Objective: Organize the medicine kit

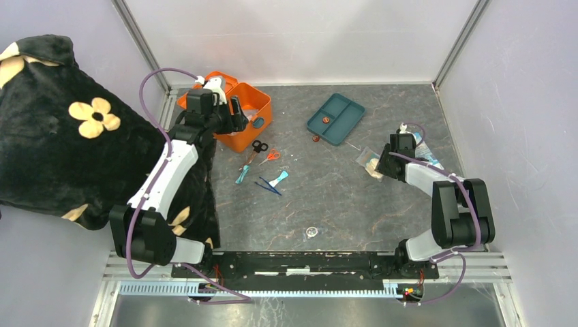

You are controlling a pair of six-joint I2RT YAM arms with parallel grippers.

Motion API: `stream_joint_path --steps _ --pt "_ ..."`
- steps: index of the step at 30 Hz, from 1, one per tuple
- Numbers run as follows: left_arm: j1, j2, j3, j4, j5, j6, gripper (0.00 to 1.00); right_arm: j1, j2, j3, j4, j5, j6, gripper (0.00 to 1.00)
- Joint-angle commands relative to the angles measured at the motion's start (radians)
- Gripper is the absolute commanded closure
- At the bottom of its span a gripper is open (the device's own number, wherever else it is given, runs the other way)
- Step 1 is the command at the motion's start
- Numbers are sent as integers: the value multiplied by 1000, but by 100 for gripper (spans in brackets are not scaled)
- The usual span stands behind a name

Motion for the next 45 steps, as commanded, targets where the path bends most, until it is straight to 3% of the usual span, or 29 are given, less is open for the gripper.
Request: stream_joint_path --steps 1,3,8,13,16,25,37,40,45 --pt "7 -4 17 50 65 -29 25 -2 -14 -21 33 8 -14 65" --pt "7 -3 12 69 108 -36 25 -2 -48 -30 60 -22 -29 82" --pt "8 -4 -14 148 283 -70 24 22 -139 -54 170 -193 -65 100" --pt "5 5 -75 329 530 -194 21 169 -205 13 204 -265 -136 100" --pt "-18 25 -90 383 609 -244 19 276 -220 61 232 -276 -143 100" --pt "-129 55 -90 383 621 -245 14 440 -202 209 253 -287 -208 100" --pt "-142 78 -86 410 636 -260 8 545 -181 276 268 -279 -231 100" --pt "-142 81 -83 404 639 -255 14 551 -186 273 297 -303 -213 100" --pt "-141 104 -75 404 669 -255 40 555 -192 246 349 -329 -182 100"
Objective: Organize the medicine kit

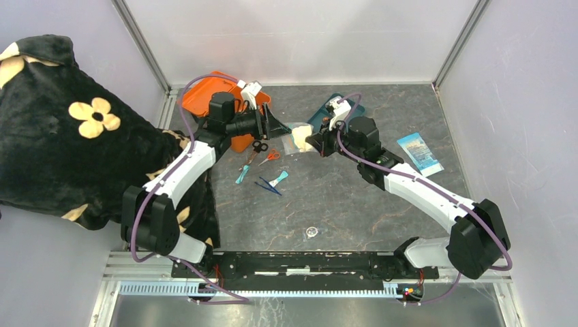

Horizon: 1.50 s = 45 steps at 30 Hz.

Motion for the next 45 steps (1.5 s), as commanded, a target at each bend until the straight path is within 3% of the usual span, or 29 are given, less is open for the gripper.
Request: stream_joint_path --steps 1,6,10,12,16,18,21,24,29,33,38,44,45 --pt "-1 22 17 36 61 -15 45 5 -10 4 110 -36 35 100" --pt "-4 29 23 39 82 -13 72 8 -21 -11 104 -20 38 99" --pt "-4 31 27 39 88 -12 97 8 -49 -37 80 71 27 93" --pt "-3 31 26 39 87 -5 98 7 -74 -56 65 146 32 82" --pt "8 29 31 24 66 25 98 5 -149 -87 -9 319 55 46" --pt "38 32 26 43 64 7 98 5 -205 -117 -34 407 71 33" --pt "130 47 9 135 85 -86 98 1 -296 -172 -45 504 80 22" --pt "205 57 24 199 74 -146 98 -4 -356 -219 -54 529 77 21" --pt "258 68 149 112 -70 -111 98 -7 -391 -246 -109 530 75 20" --pt "278 141 304 24 -209 -65 98 -10 -419 -270 -124 527 81 21" --pt "319 316 540 -103 -252 -70 98 -18 -448 -275 -167 554 81 21" --pt "374 422 558 -152 -259 -72 98 -34 -477 -281 -195 571 76 21" --pt "374 431 555 -163 -252 -67 93 -35 -480 -284 -194 572 76 20"
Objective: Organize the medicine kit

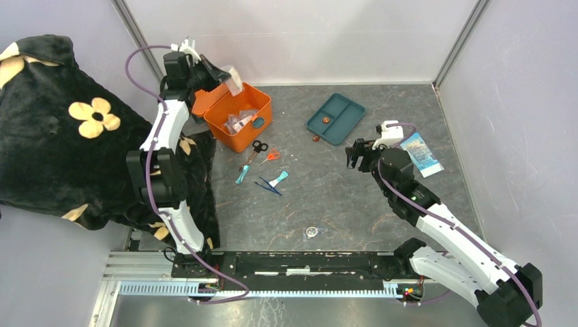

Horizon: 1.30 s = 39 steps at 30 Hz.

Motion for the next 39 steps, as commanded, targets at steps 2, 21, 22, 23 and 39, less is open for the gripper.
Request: stream_joint_path --steps 2,21,22,23,39 --pt "9 60 16 -128 -19 44 76 -13 -24 -9 -18 37 7 21" --pt "-66 -325 -276 -151 -229 149 37 -218 64 62 -231 177 116 19" --pt "-80 -343 -295 -152 -236 157 37 -248 81 71 -244 155 116 19" --pt "-96 -359 -315 -153 -246 162 37 -283 100 84 -265 142 120 18" --pt "-179 -453 -422 -191 -190 185 35 -709 370 143 -138 -66 71 15"
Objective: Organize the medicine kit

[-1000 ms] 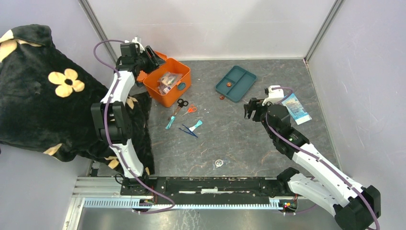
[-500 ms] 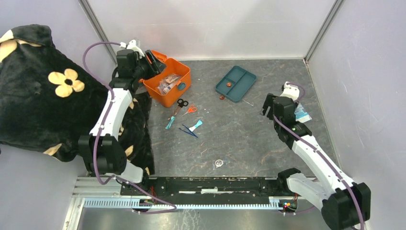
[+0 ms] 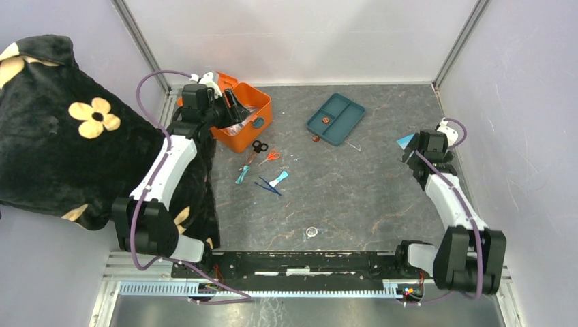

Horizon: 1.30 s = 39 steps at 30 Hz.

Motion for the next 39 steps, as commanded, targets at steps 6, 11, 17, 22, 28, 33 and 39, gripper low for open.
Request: stream_joint_path --steps 6,11,17,22,28,33,39 --pt "-4 -67 -3 14 67 42 35 -99 312 262 106 -93 -213 13" --pt "-4 -68 -3 7 79 42 35 -171 442 346 73 -133 -310 11" --pt "-4 -64 -6 14 104 36 37 -256 572 434 23 -296 -437 9" --pt "-4 -60 -9 18 112 35 38 -311 647 473 44 -419 -449 6" --pt "-4 -58 -10 20 117 36 39 -335 727 484 48 -448 -458 5" --pt "-4 -55 -11 20 118 36 39 -336 749 470 41 -482 -442 8" --pt "-1 -49 -8 19 126 36 39 -266 646 354 60 -513 -395 13"
